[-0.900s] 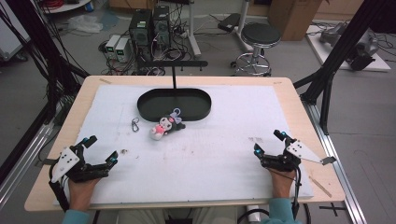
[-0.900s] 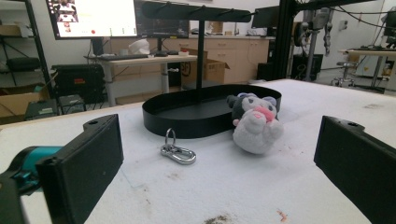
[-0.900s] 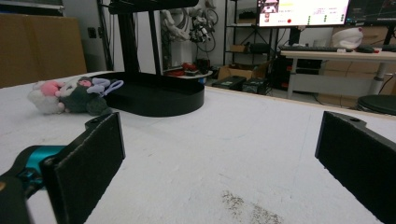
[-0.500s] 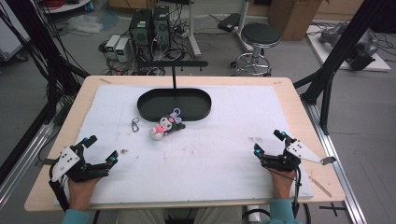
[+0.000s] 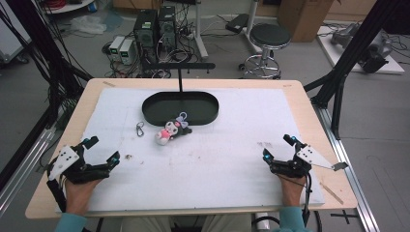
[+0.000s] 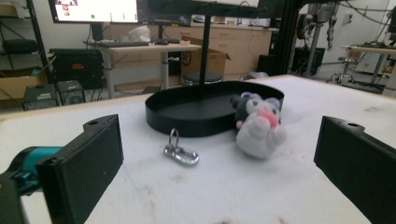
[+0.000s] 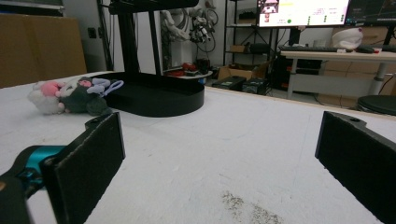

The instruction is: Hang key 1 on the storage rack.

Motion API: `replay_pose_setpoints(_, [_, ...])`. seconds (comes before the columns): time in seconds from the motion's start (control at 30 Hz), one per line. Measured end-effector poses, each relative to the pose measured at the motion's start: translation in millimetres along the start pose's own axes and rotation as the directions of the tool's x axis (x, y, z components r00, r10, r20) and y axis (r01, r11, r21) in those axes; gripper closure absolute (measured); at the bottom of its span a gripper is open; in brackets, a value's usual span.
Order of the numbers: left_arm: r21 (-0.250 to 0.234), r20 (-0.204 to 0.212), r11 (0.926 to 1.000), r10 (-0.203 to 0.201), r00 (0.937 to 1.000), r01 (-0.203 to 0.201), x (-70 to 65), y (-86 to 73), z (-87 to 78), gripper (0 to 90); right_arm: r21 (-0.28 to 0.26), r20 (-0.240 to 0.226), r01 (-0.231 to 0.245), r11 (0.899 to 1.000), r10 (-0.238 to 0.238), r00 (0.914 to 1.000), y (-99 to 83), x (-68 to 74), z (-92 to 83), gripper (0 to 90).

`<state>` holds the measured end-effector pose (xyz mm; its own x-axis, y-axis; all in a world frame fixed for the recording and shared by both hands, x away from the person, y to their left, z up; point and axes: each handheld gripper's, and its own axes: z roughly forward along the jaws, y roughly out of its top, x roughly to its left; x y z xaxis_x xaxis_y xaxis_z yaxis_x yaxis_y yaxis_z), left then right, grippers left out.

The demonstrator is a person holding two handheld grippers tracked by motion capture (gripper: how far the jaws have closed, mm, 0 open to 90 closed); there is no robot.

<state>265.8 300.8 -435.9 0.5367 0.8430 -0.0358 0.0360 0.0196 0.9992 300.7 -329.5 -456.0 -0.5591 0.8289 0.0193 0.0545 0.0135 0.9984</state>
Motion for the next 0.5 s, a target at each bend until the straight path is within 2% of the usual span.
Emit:
replay_pose_setpoints(0.1, [0.033, 0.01, 0.9976, 0.06, 0.9982, -0.06, -0.8, 18.3, 6.6, 1.8, -0.001, 0.0, -0.002, 1.0, 0.002, 1.0, -0.1, -0.2, 0.0, 0.7])
replay_pose_setpoints(0.17, [0.061, 0.018, 0.995, 0.078, 0.9968, -0.079, -1.1, 27.4, 12.0, 1.8, -0.002, 0.0, -0.003, 1.0, 0.003, 1.0, -0.1, -0.1, 0.1, 0.7])
replay_pose_setpoints(0.27, [0.1, 0.045, 0.9912, 0.083, 0.9956, -0.087, -1.9, 40.9, 22.3, 1.7, -0.004, -0.001, 0.003, 1.0, -0.003, 1.0, 0.0, -0.2, 0.2, 0.7])
replay_pose_setpoints(0.37, [0.149, 0.068, 0.9821, 0.106, 0.9921, -0.115, -4.6, 52.9, 33.0, 1.7, -0.002, 0.0, -0.003, 1.0, 0.003, 1.0, 0.0, -0.1, 0.1, 0.7])
replay_pose_setpoints(0.5, [0.202, 0.095, 0.9716, 0.106, 0.9897, -0.124, -9.5, 65.8, 47.5, 1.8, -0.001, 0.001, -0.006, 1.0, 0.006, 1.0, -0.1, 0.1, -0.1, 0.7])
